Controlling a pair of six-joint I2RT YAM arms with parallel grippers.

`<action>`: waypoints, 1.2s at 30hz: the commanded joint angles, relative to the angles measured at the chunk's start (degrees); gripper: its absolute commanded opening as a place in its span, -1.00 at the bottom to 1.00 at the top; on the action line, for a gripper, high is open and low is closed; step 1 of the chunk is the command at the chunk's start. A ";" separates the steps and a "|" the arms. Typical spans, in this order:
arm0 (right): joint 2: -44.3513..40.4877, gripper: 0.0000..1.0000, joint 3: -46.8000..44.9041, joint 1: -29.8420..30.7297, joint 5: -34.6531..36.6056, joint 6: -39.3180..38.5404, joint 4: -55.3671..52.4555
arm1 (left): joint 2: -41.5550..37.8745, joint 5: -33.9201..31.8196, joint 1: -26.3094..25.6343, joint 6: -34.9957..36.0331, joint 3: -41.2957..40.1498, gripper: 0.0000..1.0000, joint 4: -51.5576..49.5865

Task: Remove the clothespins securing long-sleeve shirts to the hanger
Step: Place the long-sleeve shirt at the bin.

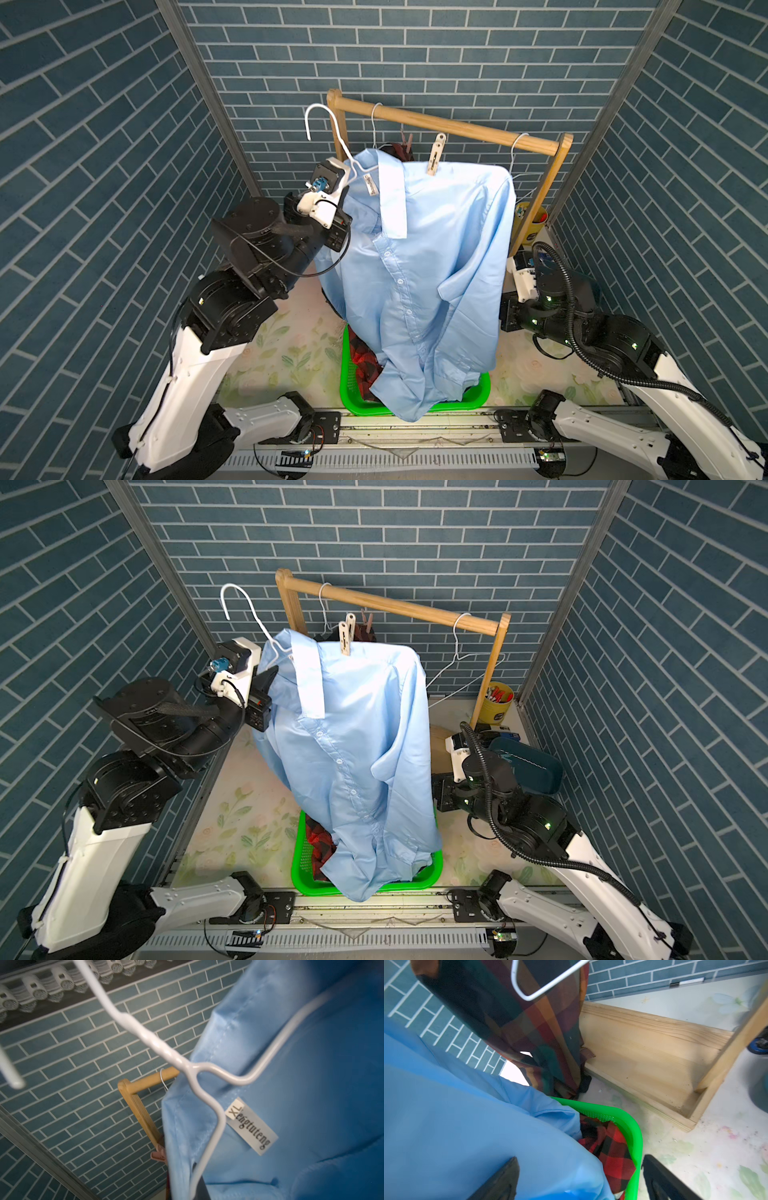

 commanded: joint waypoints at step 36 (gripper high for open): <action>-1.41 0.97 5.72 -4.85 8.12 -2.69 -3.50 | -19.93 -0.87 -12.33 -9.89 -54.94 -1.00 10.36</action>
